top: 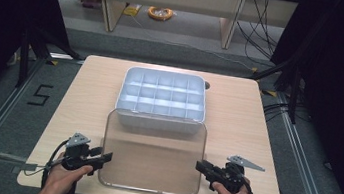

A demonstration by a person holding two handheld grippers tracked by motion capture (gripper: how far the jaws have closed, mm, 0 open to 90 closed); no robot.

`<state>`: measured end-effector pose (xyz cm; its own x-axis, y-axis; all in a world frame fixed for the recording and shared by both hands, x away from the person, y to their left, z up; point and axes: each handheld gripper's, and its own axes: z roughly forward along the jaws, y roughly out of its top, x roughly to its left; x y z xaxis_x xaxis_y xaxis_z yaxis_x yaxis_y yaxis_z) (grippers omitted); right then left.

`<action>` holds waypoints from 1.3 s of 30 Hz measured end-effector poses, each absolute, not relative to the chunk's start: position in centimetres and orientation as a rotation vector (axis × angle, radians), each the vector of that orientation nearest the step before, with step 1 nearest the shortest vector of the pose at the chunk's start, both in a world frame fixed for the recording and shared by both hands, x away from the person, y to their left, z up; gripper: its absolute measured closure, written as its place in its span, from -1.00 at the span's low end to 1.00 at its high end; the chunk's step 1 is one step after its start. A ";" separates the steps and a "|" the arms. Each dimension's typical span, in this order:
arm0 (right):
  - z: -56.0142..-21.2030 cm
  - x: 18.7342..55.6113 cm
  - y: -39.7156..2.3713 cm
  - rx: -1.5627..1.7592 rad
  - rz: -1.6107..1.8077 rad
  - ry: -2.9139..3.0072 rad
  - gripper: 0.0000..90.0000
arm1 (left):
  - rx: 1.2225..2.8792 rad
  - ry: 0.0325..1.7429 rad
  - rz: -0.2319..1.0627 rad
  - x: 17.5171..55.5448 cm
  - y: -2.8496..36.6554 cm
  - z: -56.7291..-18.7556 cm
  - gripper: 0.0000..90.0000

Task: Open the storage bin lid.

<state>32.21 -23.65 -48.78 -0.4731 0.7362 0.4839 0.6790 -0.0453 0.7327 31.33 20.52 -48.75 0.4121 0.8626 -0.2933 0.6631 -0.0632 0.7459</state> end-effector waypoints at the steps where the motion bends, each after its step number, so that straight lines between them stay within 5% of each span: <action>1: -49.0 32.3 -23.7 1.564 1.564 2.132 0.49 | 1.805 1.322 0.280 31.3 20.5 -48.7 0.09; 39: -50.2 31.9 -22.9 1.692 1.465 2.213 0.30 | 1.890 1.320 0.245 30.5 20.6 -50.3 -0.07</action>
